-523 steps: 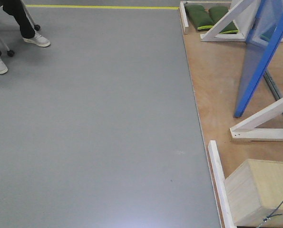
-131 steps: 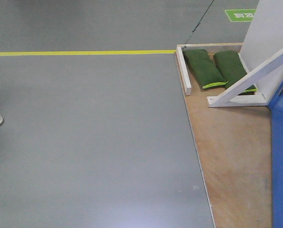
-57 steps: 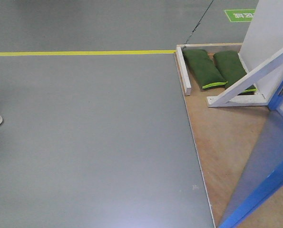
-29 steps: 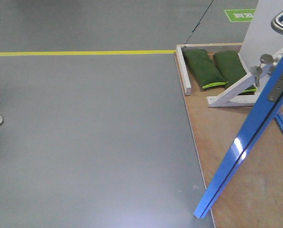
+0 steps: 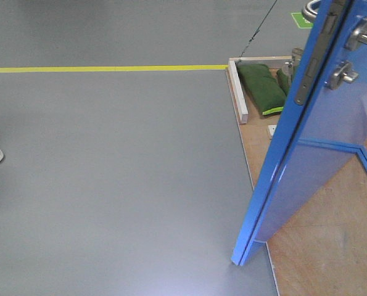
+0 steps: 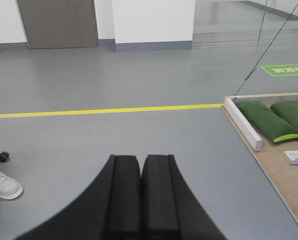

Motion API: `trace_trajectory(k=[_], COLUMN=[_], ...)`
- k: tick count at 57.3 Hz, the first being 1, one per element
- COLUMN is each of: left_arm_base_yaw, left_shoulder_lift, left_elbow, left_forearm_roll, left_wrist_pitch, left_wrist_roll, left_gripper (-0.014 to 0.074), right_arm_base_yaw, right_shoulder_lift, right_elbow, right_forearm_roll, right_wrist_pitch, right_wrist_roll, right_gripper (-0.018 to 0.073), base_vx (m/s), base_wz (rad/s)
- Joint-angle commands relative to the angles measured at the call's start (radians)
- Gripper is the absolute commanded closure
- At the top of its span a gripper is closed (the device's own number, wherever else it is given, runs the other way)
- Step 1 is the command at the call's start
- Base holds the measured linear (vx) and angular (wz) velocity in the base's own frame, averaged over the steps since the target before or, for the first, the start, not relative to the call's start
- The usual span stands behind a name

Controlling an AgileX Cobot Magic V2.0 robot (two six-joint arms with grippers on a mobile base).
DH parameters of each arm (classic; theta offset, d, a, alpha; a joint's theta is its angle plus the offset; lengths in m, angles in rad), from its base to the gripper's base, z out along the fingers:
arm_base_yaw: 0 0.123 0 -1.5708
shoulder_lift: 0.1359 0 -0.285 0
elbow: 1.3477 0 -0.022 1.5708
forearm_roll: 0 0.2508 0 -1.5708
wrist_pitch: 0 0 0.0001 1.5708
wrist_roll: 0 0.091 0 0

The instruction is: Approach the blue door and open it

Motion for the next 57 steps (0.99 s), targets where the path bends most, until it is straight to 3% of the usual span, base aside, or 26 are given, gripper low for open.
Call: trace_trajectory(k=[1,30,57], left_arm_base_yaw=[-0.007,-0.007,-0.007], left_shoulder_lift=[-0.011,-0.011,-0.011], left_elbow=[-0.026,-0.026,-0.026], left_forearm_roll=[-0.006,-0.006,-0.006], left_wrist_pitch=[-0.077,-0.077,-0.077], left_wrist_roll=[0.0,0.0,0.0], left_gripper=[0.0524,0.0524,0.0524], right_arm_base_yaw=[0.014,0.016,0.141], right_shoulder_lift=[0.005,0.114,0.12], right_elbow=[-0.026,-0.026,-0.026], right_forearm_roll=[-0.018,-0.018,-0.018], right_wrist_pitch=[-0.023,-0.074,-0.118], right_wrist_roll=[-0.004,0.14,0.139], right_gripper=[0.0547,0.0547,0.0547], base_vx=[0.0,0.0,0.0], base_wz=[0.0,0.0,0.0])
